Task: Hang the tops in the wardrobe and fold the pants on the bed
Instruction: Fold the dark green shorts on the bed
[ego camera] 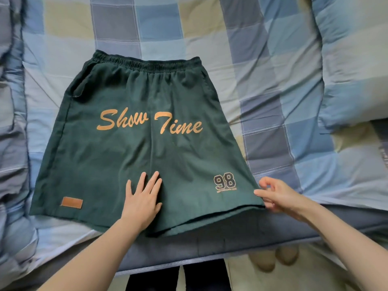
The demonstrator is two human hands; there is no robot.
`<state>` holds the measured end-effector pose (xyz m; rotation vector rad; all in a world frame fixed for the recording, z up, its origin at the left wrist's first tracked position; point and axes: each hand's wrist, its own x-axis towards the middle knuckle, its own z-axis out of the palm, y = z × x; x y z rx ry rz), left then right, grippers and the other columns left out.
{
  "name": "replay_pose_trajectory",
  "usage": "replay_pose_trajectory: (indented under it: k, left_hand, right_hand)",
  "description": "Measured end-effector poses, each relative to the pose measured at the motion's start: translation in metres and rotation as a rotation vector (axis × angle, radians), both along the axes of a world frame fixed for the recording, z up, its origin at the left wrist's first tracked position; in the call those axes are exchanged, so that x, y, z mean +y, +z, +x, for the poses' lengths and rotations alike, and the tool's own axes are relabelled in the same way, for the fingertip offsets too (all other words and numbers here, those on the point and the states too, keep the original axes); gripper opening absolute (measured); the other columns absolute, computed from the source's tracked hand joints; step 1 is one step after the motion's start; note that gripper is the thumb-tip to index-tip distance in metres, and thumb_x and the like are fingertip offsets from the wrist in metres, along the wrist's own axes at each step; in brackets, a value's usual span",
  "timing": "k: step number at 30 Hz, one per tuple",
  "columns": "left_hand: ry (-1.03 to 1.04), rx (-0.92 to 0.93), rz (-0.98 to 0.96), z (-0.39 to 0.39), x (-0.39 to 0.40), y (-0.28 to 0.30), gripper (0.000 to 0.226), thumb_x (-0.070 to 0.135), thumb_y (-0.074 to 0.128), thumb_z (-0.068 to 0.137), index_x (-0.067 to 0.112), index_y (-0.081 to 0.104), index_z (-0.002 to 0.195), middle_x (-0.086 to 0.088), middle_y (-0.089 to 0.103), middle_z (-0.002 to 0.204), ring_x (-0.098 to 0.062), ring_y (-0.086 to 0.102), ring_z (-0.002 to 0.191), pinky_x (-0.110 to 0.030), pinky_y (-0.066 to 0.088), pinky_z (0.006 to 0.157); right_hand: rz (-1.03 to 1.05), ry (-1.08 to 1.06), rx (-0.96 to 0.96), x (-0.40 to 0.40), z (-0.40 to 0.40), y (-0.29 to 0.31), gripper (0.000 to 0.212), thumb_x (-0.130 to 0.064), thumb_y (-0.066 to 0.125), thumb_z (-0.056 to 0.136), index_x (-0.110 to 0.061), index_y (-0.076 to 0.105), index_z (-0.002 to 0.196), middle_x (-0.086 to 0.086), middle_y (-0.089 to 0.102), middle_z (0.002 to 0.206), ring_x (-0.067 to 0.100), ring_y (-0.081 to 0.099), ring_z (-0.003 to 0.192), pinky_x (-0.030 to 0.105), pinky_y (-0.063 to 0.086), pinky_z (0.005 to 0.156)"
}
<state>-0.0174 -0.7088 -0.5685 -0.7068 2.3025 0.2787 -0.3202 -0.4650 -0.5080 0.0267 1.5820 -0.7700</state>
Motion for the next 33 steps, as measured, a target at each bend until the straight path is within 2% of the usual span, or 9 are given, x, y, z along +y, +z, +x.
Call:
replay_pose_trajectory:
  k: [3, 7, 10, 13, 15, 18, 21, 25, 33]
  left_hand:
    - [-0.022, 0.008, 0.023, -0.009, 0.026, -0.002, 0.071, 0.04, 0.041, 0.098, 0.034, 0.001, 0.156, 0.008, -0.012, 0.163, -0.029, -0.01, 0.15, -0.061, 0.0, 0.114]
    - [-0.024, -0.204, 0.012, -0.023, 0.047, 0.001, 0.07, 0.028, 0.039, 0.097, 0.026, 0.002, 0.156, 0.003, -0.012, 0.164, -0.032, -0.012, 0.15, -0.064, -0.002, 0.113]
    - [0.008, -0.256, -0.066, -0.06, 0.059, 0.013, 0.054, 0.024, 0.041, 0.094, 0.019, 0.032, 0.147, -0.007, 0.017, 0.159, -0.037, 0.004, 0.147, -0.062, 0.005, 0.114]
    - [0.145, 0.012, -0.009, -0.107, 0.075, 0.021, 0.035, 0.031, 0.047, 0.09, 0.021, 0.052, 0.123, -0.002, 0.045, 0.135, -0.029, 0.033, 0.13, -0.044, 0.029, 0.105]
    - [0.361, 0.231, 0.178, -0.14, 0.085, 0.02, 0.033, 0.036, 0.048, 0.093, 0.02, 0.057, 0.12, -0.001, 0.055, 0.127, -0.027, 0.044, 0.122, -0.038, 0.038, 0.098]
    - [0.941, 0.269, 0.671, -0.184, 0.092, 0.025, 0.038, 0.054, 0.053, 0.091, 0.02, 0.064, 0.103, 0.0, 0.066, 0.103, -0.026, 0.059, 0.11, -0.033, 0.044, 0.088]
    - [1.214, 0.247, 0.743, -0.199, 0.09, 0.022, 0.038, 0.051, 0.067, 0.082, 0.017, 0.065, 0.1, -0.001, 0.067, 0.096, -0.025, 0.063, 0.1, -0.033, 0.049, 0.085]
    - [1.036, 0.234, 0.632, -0.181, 0.084, 0.018, 0.011, 0.009, 0.06, 0.08, 0.015, 0.066, 0.086, 0.002, 0.061, 0.074, -0.023, 0.059, 0.083, -0.025, 0.045, 0.068]
    - [0.932, 0.441, 0.679, -0.147, 0.089, 0.027, 0.015, 0.004, 0.042, 0.084, 0.012, 0.038, 0.072, 0.0, 0.045, 0.067, -0.021, 0.034, 0.064, -0.027, 0.025, 0.055]
  right_hand:
    - [-0.027, -0.075, 0.093, 0.021, -0.004, -0.002, 0.029, -0.002, 0.056, 0.093, -0.016, 0.037, 0.076, -0.002, 0.031, 0.048, 0.008, 0.021, 0.041, 0.016, 0.016, 0.043]
    - [0.124, 0.207, 0.425, 0.043, 0.004, -0.026, 0.025, 0.0, 0.065, 0.087, -0.011, 0.045, 0.077, -0.005, 0.047, 0.047, 0.005, 0.035, 0.043, 0.017, 0.027, 0.044]
    - [0.261, 0.381, 0.453, 0.037, 0.01, -0.047, 0.023, -0.016, 0.068, 0.086, -0.016, 0.047, 0.096, -0.001, 0.059, 0.077, 0.015, 0.055, 0.075, 0.023, 0.037, 0.066]
    - [0.279, 0.315, 0.418, 0.015, 0.01, -0.051, 0.039, -0.023, 0.07, 0.084, -0.013, 0.048, 0.115, -0.001, 0.059, 0.087, 0.019, 0.057, 0.088, 0.026, 0.039, 0.074]
    - [0.2, 0.391, 0.443, 0.001, 0.013, -0.045, 0.047, -0.018, 0.071, 0.083, -0.008, 0.05, 0.124, 0.005, 0.06, 0.097, 0.021, 0.059, 0.091, 0.027, 0.044, 0.079]
    - [-0.014, 0.497, 0.438, -0.014, 0.027, -0.023, 0.045, -0.013, 0.07, 0.084, -0.015, 0.052, 0.125, 0.0, 0.053, 0.093, 0.014, 0.049, 0.073, 0.018, 0.041, 0.069]
    - [-0.138, 0.282, 0.114, -0.026, 0.031, 0.003, 0.029, -0.003, 0.064, 0.088, -0.017, 0.059, 0.112, -0.002, 0.057, 0.08, 0.01, 0.052, 0.066, 0.016, 0.045, 0.059]
    - [-0.08, 0.201, 0.038, -0.048, 0.008, 0.021, 0.017, 0.002, 0.056, 0.09, -0.004, 0.067, 0.101, 0.003, 0.067, 0.075, 0.011, 0.061, 0.068, 0.023, 0.048, 0.061]
    - [-0.004, -0.014, 0.482, -0.187, -0.068, -0.033, 0.011, -0.015, 0.05, 0.097, -0.01, 0.058, 0.091, 0.002, 0.057, 0.076, 0.013, 0.052, 0.065, 0.027, 0.047, 0.061]
